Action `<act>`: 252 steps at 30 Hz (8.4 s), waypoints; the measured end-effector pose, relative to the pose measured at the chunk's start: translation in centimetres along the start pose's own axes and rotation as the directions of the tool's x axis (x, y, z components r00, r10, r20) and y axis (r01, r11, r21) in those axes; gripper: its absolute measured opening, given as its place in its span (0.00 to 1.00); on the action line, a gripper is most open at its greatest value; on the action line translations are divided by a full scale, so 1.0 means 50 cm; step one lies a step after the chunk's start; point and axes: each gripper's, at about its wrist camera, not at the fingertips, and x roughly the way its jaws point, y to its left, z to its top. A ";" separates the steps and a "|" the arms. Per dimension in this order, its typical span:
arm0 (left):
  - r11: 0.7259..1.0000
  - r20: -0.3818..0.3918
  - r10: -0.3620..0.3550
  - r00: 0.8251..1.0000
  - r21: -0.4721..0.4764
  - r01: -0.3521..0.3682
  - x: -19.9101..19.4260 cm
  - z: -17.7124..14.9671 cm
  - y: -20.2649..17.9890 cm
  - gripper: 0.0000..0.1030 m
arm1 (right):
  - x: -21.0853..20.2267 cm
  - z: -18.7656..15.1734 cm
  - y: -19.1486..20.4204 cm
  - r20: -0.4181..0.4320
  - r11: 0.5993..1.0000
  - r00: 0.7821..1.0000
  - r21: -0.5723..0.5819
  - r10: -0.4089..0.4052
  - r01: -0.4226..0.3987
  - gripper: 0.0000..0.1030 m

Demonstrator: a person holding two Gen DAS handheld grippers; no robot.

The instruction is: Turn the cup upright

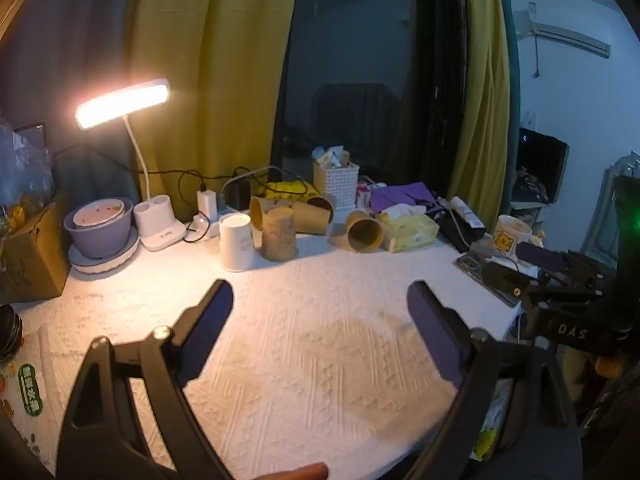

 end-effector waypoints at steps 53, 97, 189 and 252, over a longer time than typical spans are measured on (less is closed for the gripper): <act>1.000 0.026 -0.030 0.999 -0.004 0.030 -0.012 -0.005 -0.001 0.87 | 0.001 -0.001 -0.001 -0.001 1.000 1.000 -0.011 -0.003 0.003 0.75; 0.995 -0.117 -0.086 0.989 0.039 0.091 0.188 0.014 -0.012 0.87 | 0.159 0.026 -0.080 -0.070 0.997 0.995 -0.015 -0.072 0.071 0.75; 0.874 -0.375 -0.476 0.796 -0.106 0.473 0.295 0.004 -0.020 0.67 | 0.232 -0.038 -0.066 -0.251 0.994 0.965 0.052 -0.081 0.097 0.75; 0.968 -0.368 -0.222 0.903 -0.198 0.157 0.198 -0.109 0.294 0.89 | 0.311 -0.019 0.315 -0.521 0.452 0.813 -0.678 0.262 -0.580 0.75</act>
